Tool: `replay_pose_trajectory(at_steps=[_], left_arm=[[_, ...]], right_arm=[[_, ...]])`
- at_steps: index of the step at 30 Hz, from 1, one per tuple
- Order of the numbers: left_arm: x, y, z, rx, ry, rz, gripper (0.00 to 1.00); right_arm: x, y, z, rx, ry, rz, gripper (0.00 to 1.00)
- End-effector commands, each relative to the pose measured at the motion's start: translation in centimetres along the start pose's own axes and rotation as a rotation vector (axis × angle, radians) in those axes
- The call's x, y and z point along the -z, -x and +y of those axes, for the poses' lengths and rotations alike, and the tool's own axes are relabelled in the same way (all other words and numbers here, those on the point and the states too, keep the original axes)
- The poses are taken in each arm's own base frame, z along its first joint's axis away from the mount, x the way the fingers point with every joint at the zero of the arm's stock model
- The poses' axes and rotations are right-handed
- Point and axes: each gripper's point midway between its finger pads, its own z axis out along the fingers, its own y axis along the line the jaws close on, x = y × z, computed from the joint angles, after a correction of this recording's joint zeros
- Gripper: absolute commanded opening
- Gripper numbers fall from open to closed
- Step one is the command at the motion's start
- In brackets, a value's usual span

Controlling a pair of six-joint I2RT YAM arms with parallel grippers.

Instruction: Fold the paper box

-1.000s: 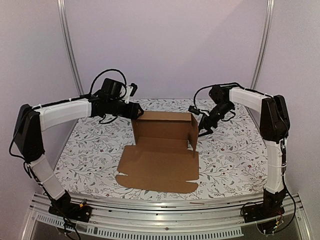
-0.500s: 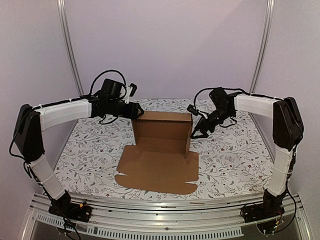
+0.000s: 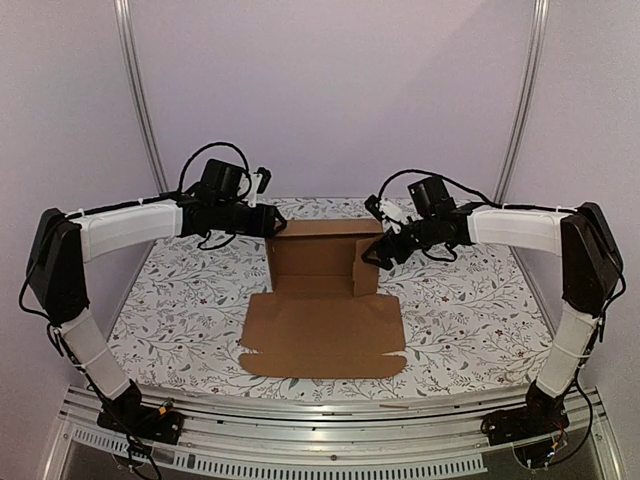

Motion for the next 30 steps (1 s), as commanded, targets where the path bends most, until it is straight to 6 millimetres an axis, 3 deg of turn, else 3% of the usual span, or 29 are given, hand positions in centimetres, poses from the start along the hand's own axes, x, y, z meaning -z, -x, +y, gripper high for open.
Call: replay_pose_trajectory(at_steps=[1, 10, 19, 24, 28, 30], left_arm=[[0.1, -2.6, -0.6, 0.026, -0.045, 0.086, 0.56], [0.1, -2.2, -0.8, 0.034, -0.054, 0.084, 0.55], [-0.2, -1.9, -1.0, 0.019, -0.065, 0.098, 0.54], [-0.1, -0.6, -1.8, 0.000, -0.101, 0.101, 0.54], [-0.2, 0.2, -2.5, -0.001, -0.142, 0.120, 0.54], [0.7, 1.6, -3.0, -0.017, -0.170, 0.089, 0.55]], right_arm=[[0.5, 3.4, -2.4, -0.040, -0.157, -0.126, 0.84], [-1.5, 3.7, -3.7, -0.054, -0.191, -0.127, 0.48], [-3.3, 4.2, -4.7, -0.025, -0.206, -0.124, 0.40], [-4.1, 4.4, -5.4, -0.022, -0.199, -0.118, 0.25], [-4.3, 4.7, -6.3, -0.036, -0.188, -0.116, 0.24], [-4.4, 4.6, -6.6, -0.038, -0.173, -0.114, 0.24]])
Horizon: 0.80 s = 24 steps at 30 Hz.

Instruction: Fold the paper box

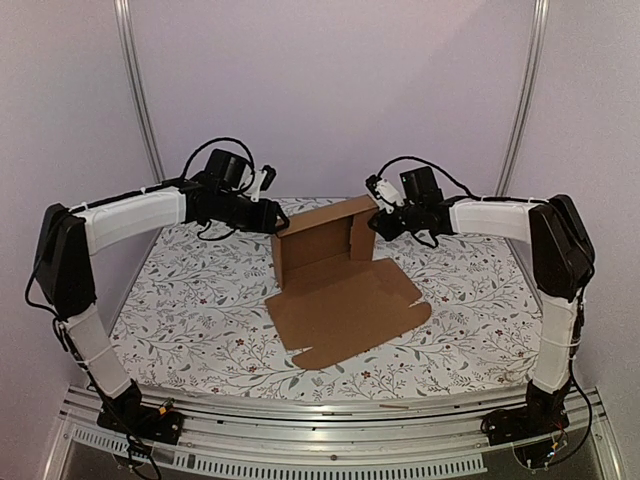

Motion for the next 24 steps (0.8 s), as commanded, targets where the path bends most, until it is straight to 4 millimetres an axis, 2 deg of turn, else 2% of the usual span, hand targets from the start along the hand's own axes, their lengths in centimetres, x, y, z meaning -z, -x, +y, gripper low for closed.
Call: replay_pose_trajectory(at_steps=[1, 4, 6, 8, 11, 14, 16, 18, 20, 24], left_arm=[[1.3, 2.1, -2.4, -0.049, -0.124, -0.019, 0.55], [2.9, 4.6, -2.7, -0.061, -0.169, -0.068, 0.57], [3.8, 6.9, -1.9, -0.041, -0.174, -0.114, 0.57], [3.8, 8.5, -0.1, -0.001, -0.172, -0.154, 0.59], [2.2, 10.7, 4.5, 0.118, -0.150, -0.203, 0.59], [-0.6, 11.2, 7.1, 0.266, -0.233, -0.186, 0.55], [-2.0, 11.2, 7.6, 0.284, -0.267, -0.190, 0.53], [-2.7, 11.4, 8.6, 0.274, -0.229, -0.210, 0.53], [-2.9, 11.8, 10.6, 0.277, -0.155, -0.236, 0.54], [-4.4, 11.6, 16.3, 0.335, -0.013, -0.207, 0.53]], right_arm=[[-0.9, -0.1, 1.0, 0.005, 0.084, 0.007, 0.25], [-0.8, 0.2, 1.1, 0.010, 0.119, 0.001, 0.26], [-0.8, 0.4, 1.4, 0.025, 0.143, -0.001, 0.27], [-0.8, 0.6, 1.7, 0.037, 0.163, -0.002, 0.28], [-1.1, 0.9, 1.7, 0.043, 0.172, -0.004, 0.28], [-1.7, 1.0, 1.5, 0.047, 0.165, 0.004, 0.28], [-2.0, 1.2, 1.1, 0.045, 0.154, 0.009, 0.28], [-2.4, 1.0, 1.0, 0.044, 0.150, 0.016, 0.29], [-2.7, 0.8, 0.8, 0.046, 0.138, 0.024, 0.30], [-3.2, 0.6, 0.1, 0.040, 0.123, 0.033, 0.32]])
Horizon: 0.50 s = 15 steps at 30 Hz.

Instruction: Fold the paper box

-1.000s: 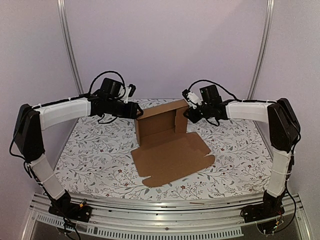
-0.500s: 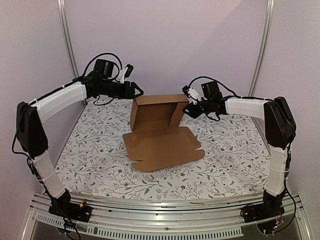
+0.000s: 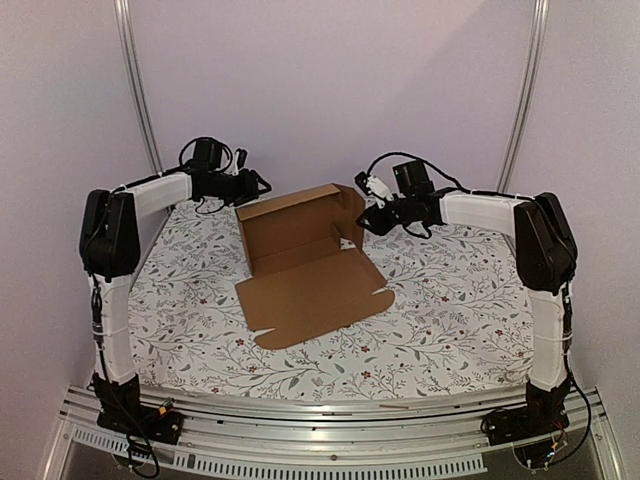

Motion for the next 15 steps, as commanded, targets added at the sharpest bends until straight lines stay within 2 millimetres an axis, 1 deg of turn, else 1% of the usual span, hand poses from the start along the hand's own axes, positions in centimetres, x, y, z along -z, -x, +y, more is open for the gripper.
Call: replay_pose_trajectory(at_steps=[1, 2, 3, 4, 6, 8, 11, 12, 13, 14, 15], left_arm=[[0.3, 4.0, 3.5, 0.002, 0.112, -0.061, 0.53], [-0.3, 3.6, 4.5, 0.003, 0.128, -0.033, 0.53], [-0.9, 3.6, 4.8, -0.008, 0.126, -0.016, 0.52], [-1.7, 2.6, 5.2, -0.004, 0.113, 0.019, 0.52], [-2.7, 0.7, 5.3, 0.007, 0.078, 0.071, 0.51], [-3.3, -1.0, 5.0, 0.000, 0.054, 0.104, 0.51], [-4.0, -3.2, 3.4, -0.027, -0.003, 0.148, 0.51], [-4.4, -4.2, 2.8, -0.031, -0.022, 0.172, 0.51], [-4.6, -5.1, 2.4, -0.039, -0.039, 0.193, 0.51], [-4.8, -6.1, 1.9, -0.045, -0.053, 0.216, 0.51], [-4.9, -7.1, 1.5, -0.051, -0.061, 0.238, 0.51]], right_arm=[[-1.0, -0.9, -0.9, -0.005, -0.013, 0.035, 0.32], [-0.9, -0.7, -1.2, -0.005, -0.016, 0.031, 0.32], [-0.8, -0.7, -1.5, -0.008, -0.016, 0.034, 0.33], [-0.7, -0.7, -1.6, -0.013, 0.001, 0.037, 0.34], [0.1, -1.1, -1.2, -0.028, 0.088, 0.049, 0.41], [2.2, -1.2, 0.0, -0.040, 0.215, 0.059, 0.50], [5.6, -2.1, 1.5, 0.027, 0.315, 0.130, 0.55], [6.7, -2.3, 1.5, 0.043, 0.323, 0.141, 0.56], [7.6, -2.4, 0.8, 0.058, 0.321, 0.140, 0.56], [8.6, -1.8, 0.3, 0.055, 0.319, 0.120, 0.57], [9.4, -1.3, -0.8, 0.041, 0.304, 0.100, 0.57]])
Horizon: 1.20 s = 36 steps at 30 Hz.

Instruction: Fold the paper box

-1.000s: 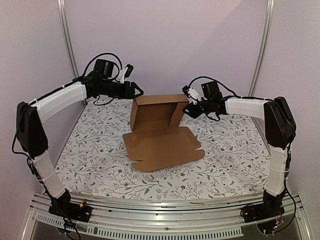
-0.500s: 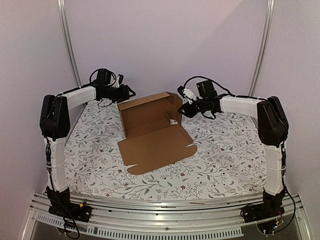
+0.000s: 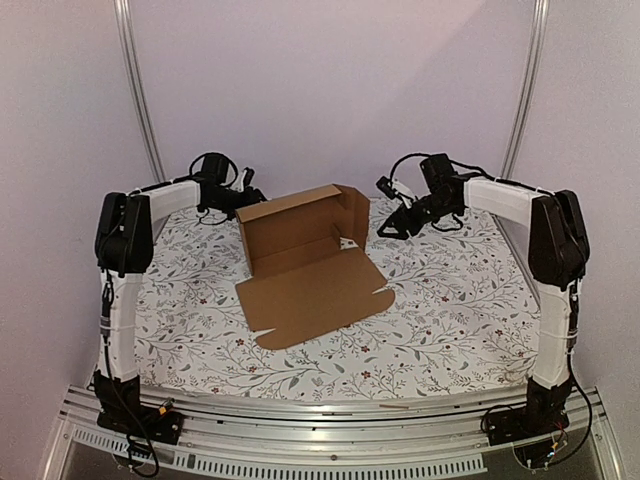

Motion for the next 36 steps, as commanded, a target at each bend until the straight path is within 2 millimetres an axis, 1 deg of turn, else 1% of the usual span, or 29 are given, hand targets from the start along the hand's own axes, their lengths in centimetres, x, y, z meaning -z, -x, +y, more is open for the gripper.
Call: replay_pose_trajectory(at_steps=[1, 4, 5, 6, 7, 8, 9, 10, 11, 12, 13, 15, 16, 19, 20, 22, 25, 26, 27, 28, 30, 33, 36], left_arm=[[-2.0, -5.5, -3.5, -0.062, -0.102, 0.140, 0.51], [-2.4, -8.8, -5.0, -0.092, -0.127, 0.203, 0.50], [-2.5, -9.7, -5.5, -0.101, -0.135, 0.217, 0.50], [-2.5, -10.9, -5.6, -0.101, -0.140, 0.234, 0.50], [-2.4, -11.6, -6.0, -0.108, -0.147, 0.239, 0.50], [-2.4, -12.1, -6.3, -0.112, -0.150, 0.242, 0.50], [-2.4, -12.3, -6.5, -0.115, -0.151, 0.240, 0.50], [-2.4, -12.5, -6.7, -0.113, -0.153, 0.243, 0.50], [-2.4, -12.6, -6.8, -0.109, -0.154, 0.244, 0.50], [-2.5, -12.6, -6.8, -0.104, -0.154, 0.245, 0.50], [-2.4, -12.7, -6.8, -0.099, -0.153, 0.246, 0.50], [-2.3, -12.8, -6.9, -0.099, -0.152, 0.241, 0.49], [-2.3, -12.9, -7.0, -0.098, -0.153, 0.236, 0.49], [-2.3, -12.6, -7.1, -0.093, -0.157, 0.208, 0.49], [-2.3, -12.4, -7.3, -0.093, -0.164, 0.201, 0.49], [-2.4, -12.3, -7.4, -0.092, -0.168, 0.198, 0.49], [-2.7, -12.7, -7.8, -0.093, -0.182, 0.208, 0.49], [-2.8, -12.9, -8.1, -0.094, -0.190, 0.214, 0.49], [-3.0, -13.2, -8.4, -0.099, -0.199, 0.218, 0.49], [-3.2, -13.4, -8.8, -0.104, -0.209, 0.225, 0.49], [-3.5, -14.1, -9.6, -0.111, -0.227, 0.240, 0.49], [-3.8, -15.0, -10.3, -0.121, -0.240, 0.257, 0.49], [-3.9, -15.3, -10.6, -0.126, -0.247, 0.263, 0.49]], right_arm=[[6.5, 2.1, 0.0, 0.031, 0.034, -0.063, 0.57], [7.6, 3.1, -5.5, -0.044, -0.127, -0.096, 0.57], [7.1, 2.9, -8.0, -0.086, -0.204, -0.084, 0.57], [7.1, 3.6, -9.5, -0.099, -0.256, -0.086, 0.57], [6.5, 3.9, -11.1, -0.102, -0.293, -0.082, 0.57], [6.2, 4.5, -12.1, -0.094, -0.315, -0.085, 0.57], [5.2, 5.2, -13.4, -0.086, -0.321, -0.095, 0.57], [4.6, 5.9, -13.8, -0.076, -0.314, -0.104, 0.57], [3.0, 5.3, -14.2, -0.069, -0.296, -0.084, 0.57], [1.0, 4.4, -14.1, -0.062, -0.271, -0.058, 0.57], [-0.3, 3.9, -13.4, -0.036, -0.245, -0.038, 0.58], [-3.0, 2.8, -10.9, 0.040, -0.175, 0.008, 0.60], [-3.9, 2.5, -9.6, 0.068, -0.147, 0.026, 0.61], [-6.3, 0.3, -5.3, 0.143, -0.040, 0.094, 0.61], [-6.5, -0.2, -4.0, 0.159, -0.005, 0.106, 0.61], [-6.6, -1.1, -2.0, 0.177, 0.048, 0.110, 0.61], [-5.6, -0.7, 0.2, 0.187, 0.093, 0.079, 0.61], [-5.4, -0.4, 0.6, 0.189, 0.096, 0.065, 0.62], [-5.0, 0.3, 1.1, 0.193, 0.099, 0.045, 0.62], [-4.7, 0.9, 1.3, 0.195, 0.100, 0.027, 0.63], [-4.6, 1.9, 1.7, 0.184, 0.103, -0.003, 0.64], [-4.7, 3.2, 1.4, 0.168, 0.086, -0.044, 0.65], [-4.8, 4.1, 0.9, 0.151, 0.068, -0.067, 0.64]])
